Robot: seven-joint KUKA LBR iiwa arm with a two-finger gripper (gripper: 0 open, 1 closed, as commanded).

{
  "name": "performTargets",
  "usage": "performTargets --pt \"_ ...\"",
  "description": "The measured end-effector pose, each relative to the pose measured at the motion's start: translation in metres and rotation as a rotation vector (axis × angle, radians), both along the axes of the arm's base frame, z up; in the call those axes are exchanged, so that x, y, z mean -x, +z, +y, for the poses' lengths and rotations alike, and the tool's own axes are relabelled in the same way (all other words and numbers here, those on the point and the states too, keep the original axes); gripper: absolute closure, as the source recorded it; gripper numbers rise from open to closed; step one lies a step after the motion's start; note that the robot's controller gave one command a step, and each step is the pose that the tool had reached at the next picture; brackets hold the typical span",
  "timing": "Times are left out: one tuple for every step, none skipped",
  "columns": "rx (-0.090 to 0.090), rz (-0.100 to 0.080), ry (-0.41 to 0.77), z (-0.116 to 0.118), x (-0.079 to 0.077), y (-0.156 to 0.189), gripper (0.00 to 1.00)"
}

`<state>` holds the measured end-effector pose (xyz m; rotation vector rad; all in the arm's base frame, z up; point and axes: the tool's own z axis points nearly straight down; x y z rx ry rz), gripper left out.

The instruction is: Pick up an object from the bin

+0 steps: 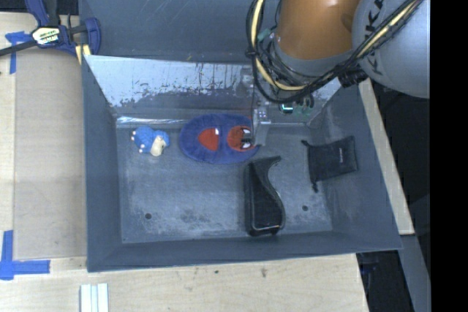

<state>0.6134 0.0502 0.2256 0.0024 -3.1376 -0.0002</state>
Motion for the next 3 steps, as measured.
performTargets --pt "0.001 -0.002 -0.142 0.03 -0.009 -0.157 0.0" --pt "-0.001 -0.005 -0.357 0.052 0.012 -0.124 0.0" --pt "0.0 -0.005 -0.522 0.044 0.012 -0.125 0.0"
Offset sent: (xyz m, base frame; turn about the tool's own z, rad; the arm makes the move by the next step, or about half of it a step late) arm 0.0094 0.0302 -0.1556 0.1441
